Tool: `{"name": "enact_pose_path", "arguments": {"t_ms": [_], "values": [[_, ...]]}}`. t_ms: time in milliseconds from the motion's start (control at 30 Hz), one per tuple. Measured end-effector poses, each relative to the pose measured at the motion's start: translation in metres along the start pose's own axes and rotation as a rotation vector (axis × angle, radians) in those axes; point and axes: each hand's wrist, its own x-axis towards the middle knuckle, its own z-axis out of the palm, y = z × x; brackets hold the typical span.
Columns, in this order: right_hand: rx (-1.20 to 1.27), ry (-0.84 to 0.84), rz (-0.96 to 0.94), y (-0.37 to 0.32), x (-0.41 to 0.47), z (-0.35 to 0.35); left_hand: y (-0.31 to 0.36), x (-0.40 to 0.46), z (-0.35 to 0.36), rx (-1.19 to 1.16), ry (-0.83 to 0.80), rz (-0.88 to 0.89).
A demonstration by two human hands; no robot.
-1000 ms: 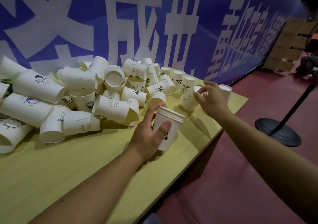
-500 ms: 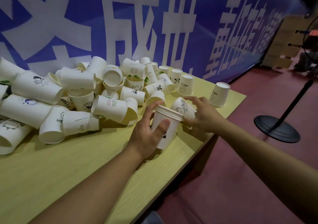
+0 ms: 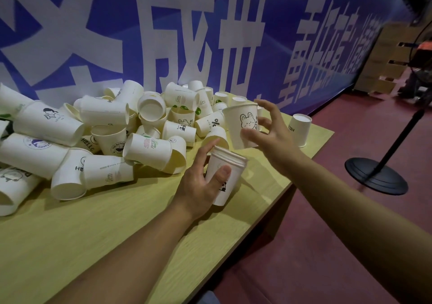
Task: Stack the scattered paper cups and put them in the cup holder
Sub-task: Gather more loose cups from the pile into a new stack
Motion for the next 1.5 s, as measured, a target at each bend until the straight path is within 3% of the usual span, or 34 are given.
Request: {"name": "enact_pose_path", "arguments": {"t_ms": [267,500,600,700,867,1100,1233,1400,1500], "values": [[0.153,0.017,-0.048,0.025,-0.045,0.029,0.000,-0.001,0.001,0.031,0.037,0.026],[-0.067,0.051,-0.045,0.038,-0.037,0.016,-0.003,0.002,0.000,-0.013,0.171,0.016],[-0.245,0.136,0.022,0.037,-0.003,0.012,-0.006,0.004,0.000,-0.037,0.295,0.026],[-0.417,0.103,0.073,0.037,0.040,0.022,-0.009,0.007,-0.004,-0.078,0.404,0.017],[-0.489,0.003,0.345,0.030,0.082,0.054,-0.010,0.007,-0.007,-0.169,0.514,0.048],[-0.459,-0.137,0.527,0.025,0.083,0.061,-0.009,0.007,-0.007,-0.224,0.543,0.101],[-0.311,-0.048,0.426,0.033,0.079,0.050,-0.007,0.006,-0.007,-0.245,0.501,0.079],[0.009,0.112,0.133,0.026,0.060,0.033,-0.004,0.004,-0.003,-0.210,0.441,0.093],[0.149,0.092,-0.030,0.006,0.041,0.029,-0.002,0.000,-0.001,-0.195,0.331,0.086]]}}
